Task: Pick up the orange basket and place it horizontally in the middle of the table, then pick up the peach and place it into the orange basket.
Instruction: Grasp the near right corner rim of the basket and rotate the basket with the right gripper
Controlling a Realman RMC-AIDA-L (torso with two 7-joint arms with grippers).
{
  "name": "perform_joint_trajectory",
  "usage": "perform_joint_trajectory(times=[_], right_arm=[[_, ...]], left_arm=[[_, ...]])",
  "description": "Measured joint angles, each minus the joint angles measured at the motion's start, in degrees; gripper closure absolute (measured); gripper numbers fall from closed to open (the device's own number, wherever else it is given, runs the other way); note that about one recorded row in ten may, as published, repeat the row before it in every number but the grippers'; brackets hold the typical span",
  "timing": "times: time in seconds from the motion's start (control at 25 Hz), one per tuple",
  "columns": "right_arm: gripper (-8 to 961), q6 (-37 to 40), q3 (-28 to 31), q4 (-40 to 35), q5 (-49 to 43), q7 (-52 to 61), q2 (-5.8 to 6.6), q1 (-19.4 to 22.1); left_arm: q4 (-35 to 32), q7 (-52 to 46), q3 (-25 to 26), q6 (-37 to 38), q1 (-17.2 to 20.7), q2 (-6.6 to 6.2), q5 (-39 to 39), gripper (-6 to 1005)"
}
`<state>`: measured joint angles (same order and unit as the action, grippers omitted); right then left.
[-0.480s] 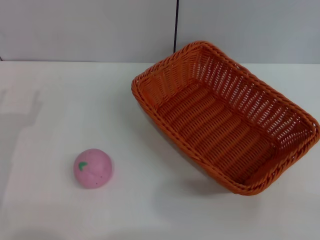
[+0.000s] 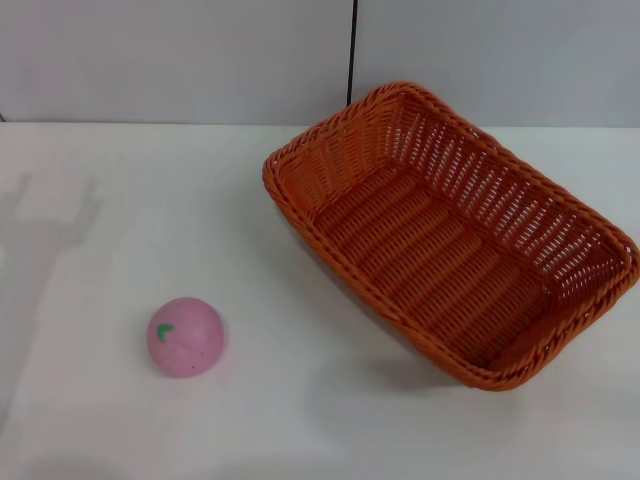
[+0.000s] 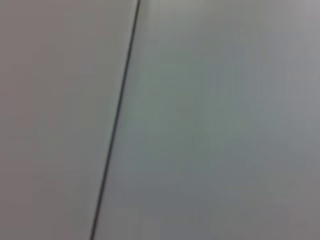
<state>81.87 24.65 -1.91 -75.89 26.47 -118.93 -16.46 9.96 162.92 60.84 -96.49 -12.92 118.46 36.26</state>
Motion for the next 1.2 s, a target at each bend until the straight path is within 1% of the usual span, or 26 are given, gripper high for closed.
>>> perform_joint_trajectory(times=[0.08,0.12,0.16,0.2,0.24,0.28,0.36,0.48,0.52,0.56,0.6,0.68,0.72,0.76,0.88,0.92,0.96,1.08,1.12,1.16,1.2], right_arm=[[468,0.19,-0.40,0.54,-0.06,1.81,0.02,-0.20],[468,1.35,-2.44,-0.42,-1.56,7.56,0.11,-0.23],[468,1.35,-2.44,-0.42,-1.56,7.56,0.11,-0.23],[468,2.54,-4.02,-1.74,-2.85,11.11,0.20,-0.23],[468,4.67,-6.13,-4.02,-4.43,14.69,0.25,-0.16],[468,6.24,-7.57,-5.62,-5.29,17.08,0.28,-0.12],[468,10.70,-11.68,-10.94,-6.90,23.56,0.32,-0.07],[468,14.33,-19.10,-20.59,-7.83,34.33,0.49,-0.37],[468,14.69,-25.09,-28.08,-8.03,42.21,1.07,-0.59],[468,14.69,-25.09,-28.08,-8.03,42.21,1.07,-0.59],[468,14.61,-28.33,-32.14,-8.35,46.43,1.52,-0.67],[468,14.34,-33.82,-39.88,-10.55,54.76,3.17,-0.98],[468,14.32,-37.13,-46.23,-14.51,62.69,5.00,-1.87],[467,14.32,-37.13,-46.23,-14.51,62.69,5.00,-1.87],[467,15.15,-39.58,-56.51,-24.73,74.59,7.36,-5.29],[467,16.33,-40.74,-61.71,-31.85,80.35,8.51,-8.17],[467,16.33,-40.74,-61.71,-31.85,80.35,8.51,-8.17],[467,19.64,-42.77,-65.78,-42.49,85.76,10.32,-13.16],[467,22.77,-44.53,-66.35,-49.38,87.64,11.51,-17.27],[467,22.77,-44.53,-66.35,-49.38,87.64,11.51,-17.27],[467,23.67,-45.37,-66.38,-52.11,87.97,11.84,-18.69]], left_arm=[[0.00,0.00,0.00,0.00,0.00,0.00,0.00,153],[-0.33,-0.23,-0.91,0.28,-0.27,0.04,-0.06,153],[-0.33,-0.23,-0.91,0.28,-0.27,0.04,-0.06,153],[-0.33,-0.23,-0.91,0.28,-0.27,0.04,-0.06,153],[-0.37,-0.37,-2.53,1.95,-0.30,0.12,-0.12,153],[-0.37,-0.37,-2.53,1.95,-0.30,0.12,-0.12,153],[-0.36,-0.19,-3.19,2.07,-0.30,0.12,-0.14,152],[-0.37,-0.19,-3.71,2.11,-0.07,0.11,-0.14,152],[-0.45,-0.25,-3.71,2.13,0.02,0.11,-0.14,152],[-0.45,-0.25,-3.71,2.13,0.02,0.11,-0.14,152],[-0.45,-0.25,-3.71,2.13,0.02,0.11,-0.14,152],[-0.87,-0.37,-3.71,2.22,0.14,0.10,-0.14,153],[-0.94,-0.40,-3.71,2.23,0.21,0.10,-0.13,153],[-0.94,-0.40,-3.71,2.23,0.21,0.10,-0.13,153],[-0.96,-0.41,-3.71,2.20,0.40,0.10,-0.13,153],[-0.96,-0.41,-3.71,2.20,0.40,0.10,-0.13,153],[-0.96,-0.41,-3.71,2.20,0.44,0.10,-0.13,153],[-0.95,-0.41,-3.75,2.23,0.45,0.11,-0.13,153],[-0.93,-0.41,-3.86,2.22,0.52,0.17,-0.13,153],[-0.93,-0.41,-3.89,2.21,0.58,0.17,-0.13,153],[-0.92,-0.41,-3.88,2.19,0.61,0.18,-0.13,153]])
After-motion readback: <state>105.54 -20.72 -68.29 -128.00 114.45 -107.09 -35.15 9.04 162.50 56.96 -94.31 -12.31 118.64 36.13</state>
